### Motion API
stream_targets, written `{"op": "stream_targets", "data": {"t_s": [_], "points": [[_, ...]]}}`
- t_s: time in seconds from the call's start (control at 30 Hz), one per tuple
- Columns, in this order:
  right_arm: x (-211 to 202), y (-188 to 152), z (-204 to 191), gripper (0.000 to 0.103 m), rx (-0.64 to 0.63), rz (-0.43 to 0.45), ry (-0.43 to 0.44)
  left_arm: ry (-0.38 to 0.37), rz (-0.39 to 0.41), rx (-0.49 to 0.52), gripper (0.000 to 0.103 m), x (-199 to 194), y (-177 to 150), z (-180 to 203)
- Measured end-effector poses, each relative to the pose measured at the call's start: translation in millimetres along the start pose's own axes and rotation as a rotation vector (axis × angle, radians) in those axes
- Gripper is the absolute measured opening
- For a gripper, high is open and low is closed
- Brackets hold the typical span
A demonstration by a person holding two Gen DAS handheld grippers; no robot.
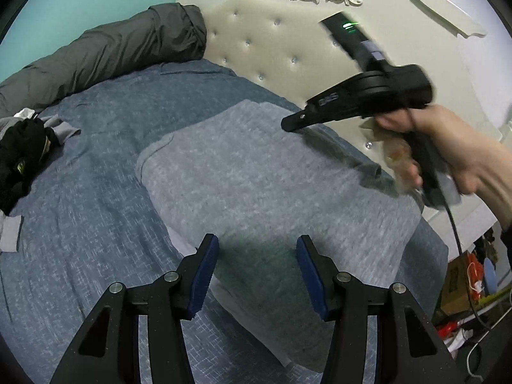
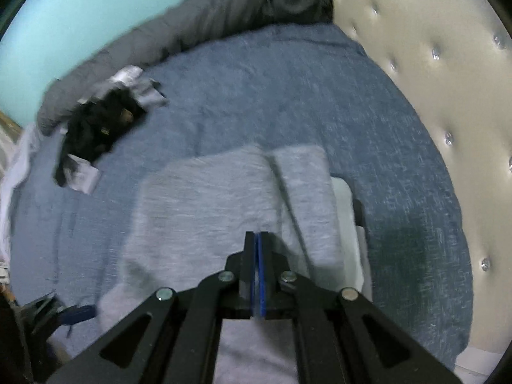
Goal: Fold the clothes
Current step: 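Press and square the sweater on the stack with the right tool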
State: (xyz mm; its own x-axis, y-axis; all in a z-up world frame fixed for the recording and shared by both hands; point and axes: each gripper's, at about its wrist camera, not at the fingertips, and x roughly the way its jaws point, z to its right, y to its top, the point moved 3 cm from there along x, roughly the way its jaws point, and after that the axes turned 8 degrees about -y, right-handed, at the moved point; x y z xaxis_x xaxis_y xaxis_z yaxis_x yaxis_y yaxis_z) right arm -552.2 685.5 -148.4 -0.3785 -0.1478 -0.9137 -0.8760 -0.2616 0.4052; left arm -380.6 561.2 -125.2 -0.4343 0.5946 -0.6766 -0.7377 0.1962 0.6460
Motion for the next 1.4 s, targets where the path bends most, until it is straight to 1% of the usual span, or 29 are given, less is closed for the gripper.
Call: {"op": "stream_targets", "data": {"t_s": [0.1,0.2,0.33,0.4,0.47,0.5,0.57,0.6,0.7,0.8,0.87,0.93,1.0,1.03,1.1,1.17,1.23,1.4], "points": [[18.9,0.4,12.8,0.000,0.039,-0.038,-0.007,-0.019,-0.001,-0.013,0.055,2.3,-6.5,-3.3],[33.3,0.0,26.5,0.000,0.096,-0.070,-0.022,-0.021,0.002,-0.014,0.054,4.2,-10.4,-2.5],[38.5,-5.2,38.3,0.000,0.149,-0.084,-0.032,-0.025,-0.002,-0.025,0.055,7.6,-9.5,-2.7],[28.4,-7.0,40.0,0.000,0.157,-0.067,-0.020,-0.024,-0.004,-0.028,0.054,6.6,-7.9,-3.4],[15.4,-8.3,47.0,0.000,0.178,-0.037,-0.027,-0.019,-0.002,-0.023,0.054,4.7,-7.4,-3.2],[5.1,-9.7,52.2,0.000,0.202,-0.008,-0.033,-0.015,0.001,-0.022,0.053,3.0,-7.5,-3.2],[-15.0,-14.0,56.0,0.000,0.210,0.041,-0.003,-0.009,0.008,-0.023,0.053,-1.1,-7.6,-3.2],[-26.5,-18.4,56.0,0.000,0.200,0.068,0.004,-0.007,0.015,-0.025,0.053,-4.3,-7.3,-3.2],[-55.2,-37.9,46.4,0.000,0.155,0.109,0.038,-0.006,0.030,-0.027,0.053,-13.3,-7.2,-0.5],[-70.6,-62.3,35.2,0.000,0.114,0.125,0.055,-0.009,0.039,-0.022,0.053,-21.2,-8.5,6.1],[-78.1,-76.9,29.5,0.000,0.113,0.139,0.082,-0.005,0.037,-0.001,0.053,-24.3,-10.1,13.1],[-86.2,-93.1,25.3,0.000,0.112,0.159,0.092,0.000,0.035,0.015,0.053,-27.2,-11.4,19.2],[-92.5,-108.2,16.5,0.000,0.085,0.185,0.098,-0.001,0.029,0.023,0.053,-27.7,-13.3,23.1],[-90.5,-114.0,12.4,0.000,0.068,0.180,0.086,-0.001,0.022,0.028,0.053,-26.8,-14.5,25.3],[-82.3,-128.2,8.9,0.000,0.047,0.165,0.035,0.005,0.006,0.040,0.053,-22.8,-18.9,29.0],[-77.6,-140.1,12.1,0.000,0.074,0.171,0.018,0.007,-0.007,0.041,0.053,-18.3,-25.1,30.0],[-74.0,-151.8,20.2,0.000,0.117,0.193,0.013,0.008,-0.015,0.033,0.053,-14.1,-31.4,29.5],[-65.6,-171.5,25.3,0.000,0.151,0.208,0.008,0.008,-0.009,0.005,0.053,-9.3,-38.4,27.0]]}}
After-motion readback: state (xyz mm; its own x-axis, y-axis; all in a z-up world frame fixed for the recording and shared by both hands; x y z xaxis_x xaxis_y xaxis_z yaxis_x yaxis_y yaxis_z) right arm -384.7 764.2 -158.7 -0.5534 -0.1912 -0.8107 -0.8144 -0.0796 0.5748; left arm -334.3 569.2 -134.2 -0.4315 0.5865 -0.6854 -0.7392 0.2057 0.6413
